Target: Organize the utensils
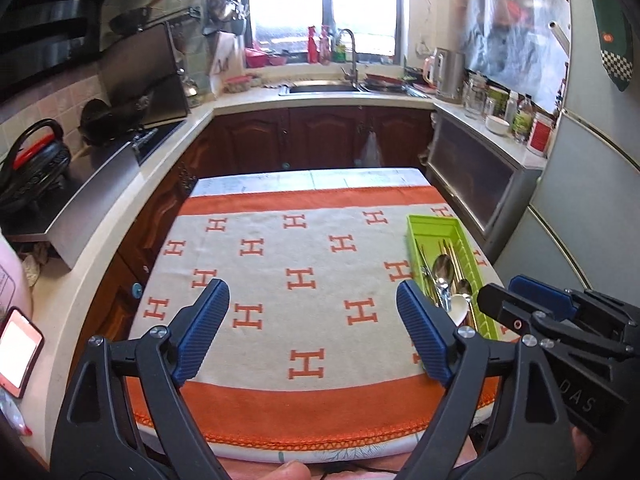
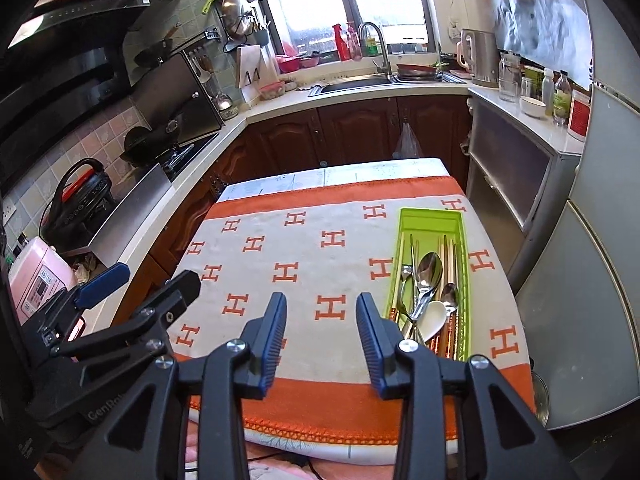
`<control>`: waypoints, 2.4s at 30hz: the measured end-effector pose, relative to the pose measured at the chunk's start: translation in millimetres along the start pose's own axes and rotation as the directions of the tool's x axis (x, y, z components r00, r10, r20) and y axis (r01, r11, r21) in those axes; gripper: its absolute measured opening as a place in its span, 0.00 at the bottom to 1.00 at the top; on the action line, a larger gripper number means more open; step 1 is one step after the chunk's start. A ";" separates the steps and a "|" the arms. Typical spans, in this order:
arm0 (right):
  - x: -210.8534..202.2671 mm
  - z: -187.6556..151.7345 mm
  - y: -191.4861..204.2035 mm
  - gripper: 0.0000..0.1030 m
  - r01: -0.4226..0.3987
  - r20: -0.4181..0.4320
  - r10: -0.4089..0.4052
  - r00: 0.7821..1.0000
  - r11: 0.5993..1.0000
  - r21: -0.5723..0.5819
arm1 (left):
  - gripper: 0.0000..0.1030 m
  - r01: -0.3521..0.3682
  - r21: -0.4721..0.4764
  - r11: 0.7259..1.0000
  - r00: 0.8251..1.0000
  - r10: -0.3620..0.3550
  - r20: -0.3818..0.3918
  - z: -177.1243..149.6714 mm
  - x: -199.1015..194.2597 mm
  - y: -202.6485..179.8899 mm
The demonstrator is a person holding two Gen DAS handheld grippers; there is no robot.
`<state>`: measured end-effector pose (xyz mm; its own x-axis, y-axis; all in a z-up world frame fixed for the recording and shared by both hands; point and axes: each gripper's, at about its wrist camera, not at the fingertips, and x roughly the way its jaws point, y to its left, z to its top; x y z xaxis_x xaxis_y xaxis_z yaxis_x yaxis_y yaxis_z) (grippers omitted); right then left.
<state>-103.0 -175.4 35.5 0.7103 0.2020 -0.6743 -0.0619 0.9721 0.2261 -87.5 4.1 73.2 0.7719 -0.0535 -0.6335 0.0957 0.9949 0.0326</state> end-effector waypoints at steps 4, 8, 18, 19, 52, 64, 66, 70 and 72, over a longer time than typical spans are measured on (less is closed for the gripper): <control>0.6 -2.9 4.4 0.35 -0.006 0.002 0.006 1.000 1.000 0.002 | 0.82 -0.014 -0.019 1.000 1.000 0.014 -0.001 -5.0 -5.1 8.7; 7.0 -5.7 4.6 0.35 -0.009 -0.018 0.010 1.000 1.000 0.012 | 0.82 -0.042 -0.021 0.999 0.999 0.042 -0.027 -8.9 -1.0 11.8; 15.6 -6.9 12.9 0.35 0.004 -0.027 -0.004 1.000 1.000 0.004 | 0.82 -0.049 -0.038 0.998 0.997 0.047 -0.057 -10.1 16.4 17.9; 16.6 -6.7 13.3 0.35 0.005 -0.028 -0.005 1.000 1.000 0.004 | 0.82 -0.049 -0.036 0.998 0.997 0.047 -0.056 -9.7 15.4 17.7; 34.6 -5.9 13.6 0.35 -0.009 -0.061 0.010 0.998 1.000 0.019 | 0.82 -0.059 -0.040 0.997 0.994 0.055 -0.095 -11.2 42.9 23.0; 37.7 -8.4 13.3 0.35 -0.006 -0.068 0.008 0.998 1.000 0.019 | 0.82 -0.058 -0.045 0.997 0.993 0.053 -0.103 -15.5 47.3 22.6; 37.7 -8.0 13.3 0.35 -0.007 -0.068 0.008 0.998 1.000 0.020 | 0.82 -0.057 -0.046 0.997 0.993 0.052 -0.105 -16.4 48.0 22.6; 38.2 -8.4 13.8 0.35 -0.007 -0.069 0.009 0.998 1.000 0.020 | 0.82 -0.057 -0.045 0.997 0.993 0.053 -0.104 -15.0 47.3 23.3; 38.3 -8.3 13.7 0.35 -0.006 -0.069 0.008 0.998 1.000 0.020 | 0.82 -0.057 -0.045 0.997 0.993 0.052 -0.104 -15.0 47.5 23.5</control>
<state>-82.4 -153.4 6.9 0.6600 0.2171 -0.7192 -0.0525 0.9683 0.2441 -58.0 26.2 32.4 0.7059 0.0075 -0.7082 0.0236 0.9991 0.0341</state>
